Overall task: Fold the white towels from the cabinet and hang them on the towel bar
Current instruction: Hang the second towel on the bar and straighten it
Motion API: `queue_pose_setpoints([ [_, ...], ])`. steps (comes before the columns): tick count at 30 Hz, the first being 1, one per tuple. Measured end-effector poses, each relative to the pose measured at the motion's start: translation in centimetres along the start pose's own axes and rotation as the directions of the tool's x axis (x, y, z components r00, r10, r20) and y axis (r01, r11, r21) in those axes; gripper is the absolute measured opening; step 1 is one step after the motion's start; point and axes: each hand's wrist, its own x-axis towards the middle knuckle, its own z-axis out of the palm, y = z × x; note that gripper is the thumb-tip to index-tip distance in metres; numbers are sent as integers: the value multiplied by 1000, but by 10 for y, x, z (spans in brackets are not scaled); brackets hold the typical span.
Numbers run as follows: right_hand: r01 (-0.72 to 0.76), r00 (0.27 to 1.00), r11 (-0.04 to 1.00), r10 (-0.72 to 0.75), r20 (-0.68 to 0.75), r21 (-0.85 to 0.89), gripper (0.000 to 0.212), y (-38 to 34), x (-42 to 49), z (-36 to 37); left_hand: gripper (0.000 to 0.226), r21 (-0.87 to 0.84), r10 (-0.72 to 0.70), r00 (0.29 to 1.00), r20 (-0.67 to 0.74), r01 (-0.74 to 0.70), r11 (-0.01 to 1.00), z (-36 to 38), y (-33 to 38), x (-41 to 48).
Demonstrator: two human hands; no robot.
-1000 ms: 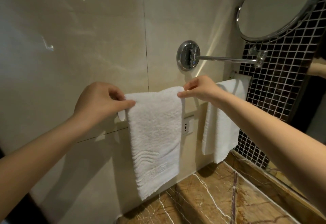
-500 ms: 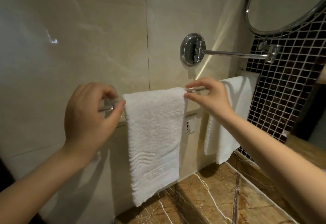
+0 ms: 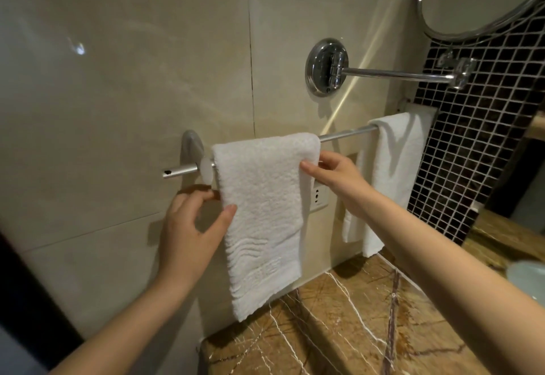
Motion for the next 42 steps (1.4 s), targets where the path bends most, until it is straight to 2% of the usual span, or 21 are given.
queue_pose_setpoints([
  [2,-8,1000,1000,7,16,10,20,0,3,2,26,-109,-55,994,99,66,992,6,-2,10],
  [4,-29,1000,999,28,14,25,24,1,5,3,13,-267,-48,984,171,93,959,11,0,18],
  [6,-44,999,999,44,6,29,22,3,6,4,2,-382,-50,985,166,111,917,17,1,24],
  [9,-33,999,998,33,-12,46,16,8,7,4,13,-433,-66,994,89,99,896,26,-3,27],
  [15,0,999,998,3,-53,62,17,13,3,3,25,-414,-99,995,-16,84,906,36,-10,20],
  [19,-13,999,997,16,-41,74,25,17,-6,3,44,-403,-129,990,-51,98,910,38,-6,14],
  [21,-35,998,997,38,-41,63,25,22,-12,4,43,-404,-122,992,-29,100,909,37,-5,8],
  [24,-59,998,998,60,-12,21,13,34,-23,5,42,-385,-89,996,13,87,919,36,-8,-3],
  [28,-70,997,997,70,28,24,16,46,-33,8,44,-306,-71,997,25,76,949,32,-18,-15],
  [31,-46,999,998,45,10,42,12,48,-34,9,43,-313,-96,995,15,96,945,31,-23,-15],
  [36,-3,1000,1000,3,-29,-4,22,48,-30,9,46,-305,-141,989,-49,119,945,35,-26,-12],
  [39,3,998,1000,-3,-58,-3,21,51,-30,10,48,-337,-165,983,-77,130,932,39,-27,-11],
  [42,-38,998,998,41,-56,42,23,54,-30,13,53,-381,-194,980,-37,165,910,41,-26,-12],
])
